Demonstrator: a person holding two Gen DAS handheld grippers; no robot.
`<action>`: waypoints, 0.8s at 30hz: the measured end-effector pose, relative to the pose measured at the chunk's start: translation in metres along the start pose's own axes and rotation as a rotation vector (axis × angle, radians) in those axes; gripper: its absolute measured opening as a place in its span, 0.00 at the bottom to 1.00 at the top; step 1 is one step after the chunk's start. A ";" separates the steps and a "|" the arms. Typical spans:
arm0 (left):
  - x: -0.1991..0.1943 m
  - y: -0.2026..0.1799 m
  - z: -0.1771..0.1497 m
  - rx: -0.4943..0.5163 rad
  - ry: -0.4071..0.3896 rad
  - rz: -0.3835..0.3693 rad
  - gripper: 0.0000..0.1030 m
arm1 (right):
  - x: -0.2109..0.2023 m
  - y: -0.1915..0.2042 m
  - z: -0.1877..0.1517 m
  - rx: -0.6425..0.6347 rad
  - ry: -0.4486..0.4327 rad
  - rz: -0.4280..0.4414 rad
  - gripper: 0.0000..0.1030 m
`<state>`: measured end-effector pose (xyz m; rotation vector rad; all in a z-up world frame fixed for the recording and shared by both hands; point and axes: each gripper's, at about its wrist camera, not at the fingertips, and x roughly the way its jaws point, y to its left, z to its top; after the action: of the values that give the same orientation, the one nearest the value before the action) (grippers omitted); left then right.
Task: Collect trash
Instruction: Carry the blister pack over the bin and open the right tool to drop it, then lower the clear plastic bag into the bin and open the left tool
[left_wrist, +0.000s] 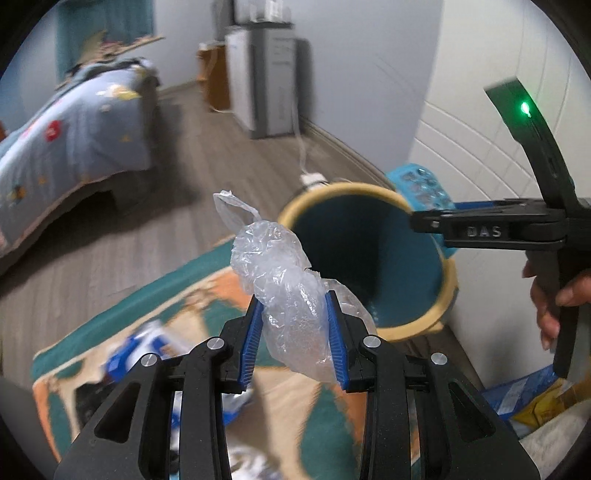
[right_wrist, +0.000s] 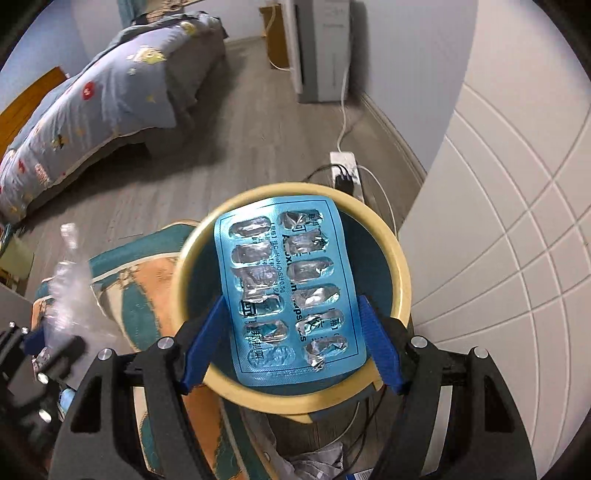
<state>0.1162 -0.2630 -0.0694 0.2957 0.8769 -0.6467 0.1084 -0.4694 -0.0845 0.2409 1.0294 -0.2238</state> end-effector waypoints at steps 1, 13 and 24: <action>0.006 -0.004 0.003 0.009 0.008 -0.008 0.34 | 0.005 -0.006 0.001 0.020 0.009 0.002 0.69; 0.042 -0.030 0.027 0.099 -0.033 0.049 0.83 | 0.011 -0.038 0.007 0.188 -0.012 0.078 0.89; 0.021 0.006 0.011 -0.001 -0.020 0.135 0.92 | 0.002 -0.026 0.014 0.177 -0.028 0.076 0.94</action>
<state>0.1372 -0.2721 -0.0795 0.3442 0.8304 -0.5229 0.1134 -0.4984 -0.0815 0.4355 0.9712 -0.2496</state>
